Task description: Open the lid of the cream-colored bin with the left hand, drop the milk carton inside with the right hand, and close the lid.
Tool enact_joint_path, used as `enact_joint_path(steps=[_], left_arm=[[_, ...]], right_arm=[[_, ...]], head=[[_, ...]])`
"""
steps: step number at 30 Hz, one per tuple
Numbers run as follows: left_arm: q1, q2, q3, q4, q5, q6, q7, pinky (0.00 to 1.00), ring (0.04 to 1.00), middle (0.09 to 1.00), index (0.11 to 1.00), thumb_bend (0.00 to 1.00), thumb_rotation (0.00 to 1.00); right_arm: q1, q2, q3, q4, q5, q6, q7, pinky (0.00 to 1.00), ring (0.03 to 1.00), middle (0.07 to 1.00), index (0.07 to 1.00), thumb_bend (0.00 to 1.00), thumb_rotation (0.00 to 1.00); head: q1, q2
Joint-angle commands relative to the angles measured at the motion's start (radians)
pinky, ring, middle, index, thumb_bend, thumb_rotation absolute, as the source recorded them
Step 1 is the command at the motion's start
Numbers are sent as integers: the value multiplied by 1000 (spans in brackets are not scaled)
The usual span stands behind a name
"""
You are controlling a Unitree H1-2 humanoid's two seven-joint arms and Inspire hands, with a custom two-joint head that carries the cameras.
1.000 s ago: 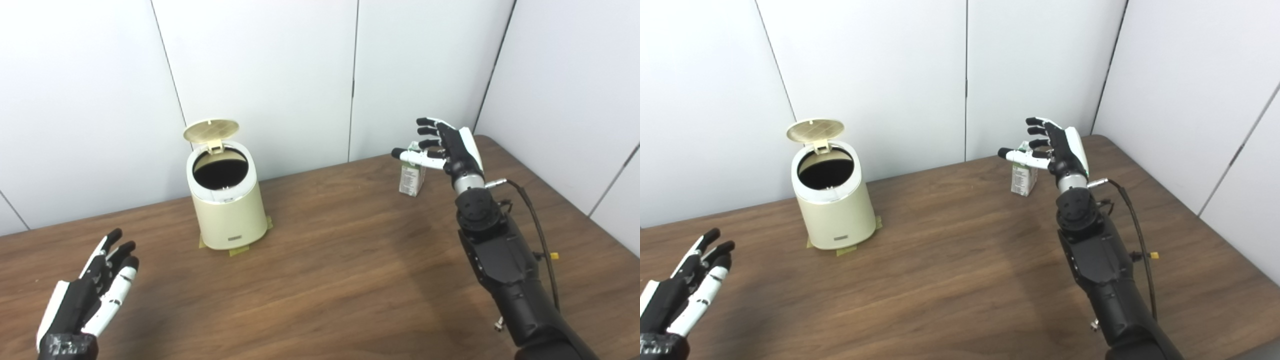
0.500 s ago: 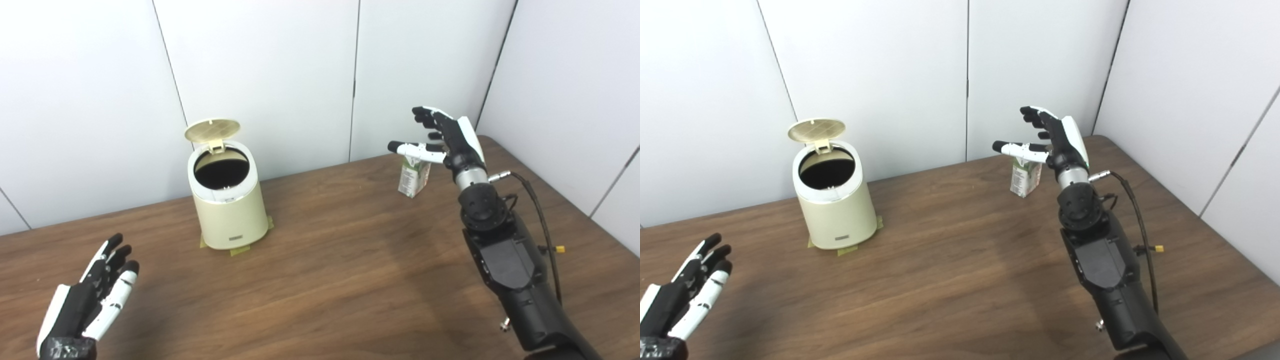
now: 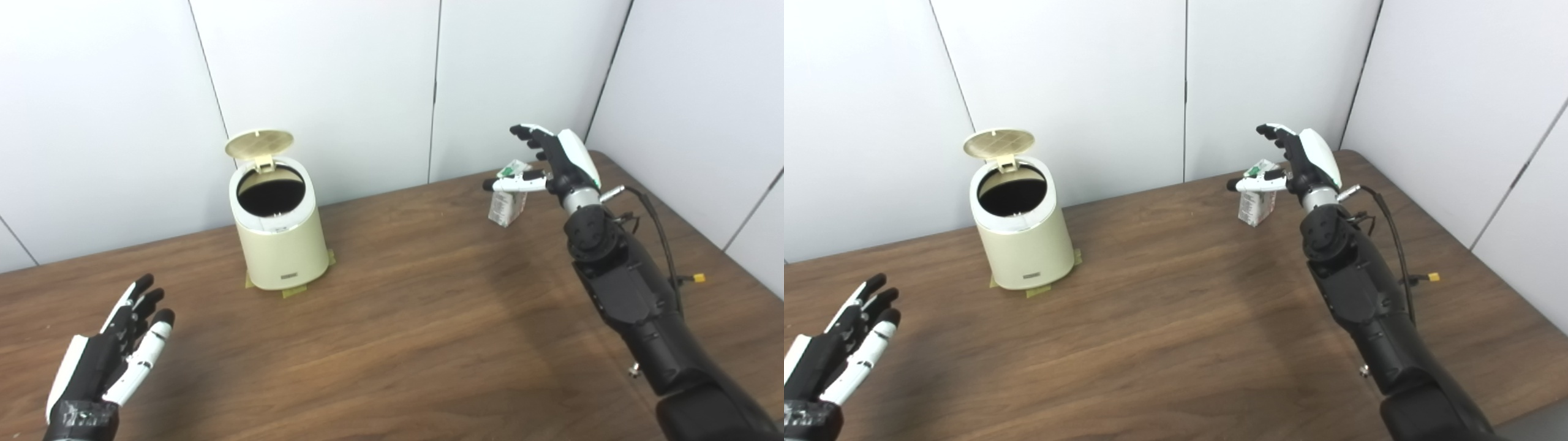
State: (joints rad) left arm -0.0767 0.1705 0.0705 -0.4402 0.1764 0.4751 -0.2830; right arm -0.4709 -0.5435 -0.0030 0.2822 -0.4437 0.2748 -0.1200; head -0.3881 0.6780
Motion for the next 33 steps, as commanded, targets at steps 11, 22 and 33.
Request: enact_joint_path(steps=[11,22,33], left_arm=[[-24,0,13,-31,24,-5,-18,997,969,937,986,326,560],[-22,-6,21,-30,47,-6,-41,1000,961,930,976,350,574],[-18,-13,27,-29,51,-5,-50,995,959,930,978,369,540]], right_arm=[[-92,-120,172,7,-271,18,45,1000,999,838,807,1000,371],[-95,-92,156,32,-269,8,50,1000,1000,857,805,1000,338],[-88,-79,140,54,-239,-18,37,823,873,816,798,1000,280]], head=[[-6,3],[-6,5],[-4,5]])
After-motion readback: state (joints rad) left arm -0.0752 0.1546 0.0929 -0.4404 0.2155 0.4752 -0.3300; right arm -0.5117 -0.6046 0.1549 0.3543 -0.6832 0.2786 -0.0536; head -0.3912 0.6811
